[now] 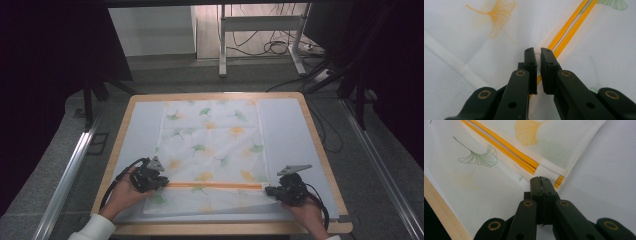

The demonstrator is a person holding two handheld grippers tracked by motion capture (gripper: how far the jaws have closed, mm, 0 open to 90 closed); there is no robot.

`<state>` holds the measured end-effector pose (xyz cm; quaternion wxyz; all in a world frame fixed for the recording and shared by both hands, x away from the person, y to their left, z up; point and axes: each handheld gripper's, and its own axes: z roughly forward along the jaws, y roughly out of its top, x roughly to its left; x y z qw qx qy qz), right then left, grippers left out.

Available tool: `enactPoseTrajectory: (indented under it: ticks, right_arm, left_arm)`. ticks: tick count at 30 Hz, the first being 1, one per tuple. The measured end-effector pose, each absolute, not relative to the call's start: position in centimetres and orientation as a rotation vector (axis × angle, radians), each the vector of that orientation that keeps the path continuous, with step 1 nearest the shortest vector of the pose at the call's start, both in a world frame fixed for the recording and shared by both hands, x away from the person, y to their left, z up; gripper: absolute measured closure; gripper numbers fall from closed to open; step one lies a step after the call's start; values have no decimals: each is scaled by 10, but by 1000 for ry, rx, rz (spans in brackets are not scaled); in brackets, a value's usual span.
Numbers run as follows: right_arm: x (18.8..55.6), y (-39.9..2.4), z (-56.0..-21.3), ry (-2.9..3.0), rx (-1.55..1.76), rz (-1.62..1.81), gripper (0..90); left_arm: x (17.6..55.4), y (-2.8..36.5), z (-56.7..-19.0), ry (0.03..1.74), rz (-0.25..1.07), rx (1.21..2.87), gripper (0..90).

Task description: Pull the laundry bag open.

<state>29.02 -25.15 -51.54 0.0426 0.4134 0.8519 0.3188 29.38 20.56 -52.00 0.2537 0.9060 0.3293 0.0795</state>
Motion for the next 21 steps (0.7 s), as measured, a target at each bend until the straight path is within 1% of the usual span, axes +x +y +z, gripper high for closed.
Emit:
enactPoseTrajectory:
  ticks: [21]
  right_arm:
    - [290,-251,-515,2606,1262,976,896]
  left_arm:
    - [290,225,-520,934,224,2458,848]
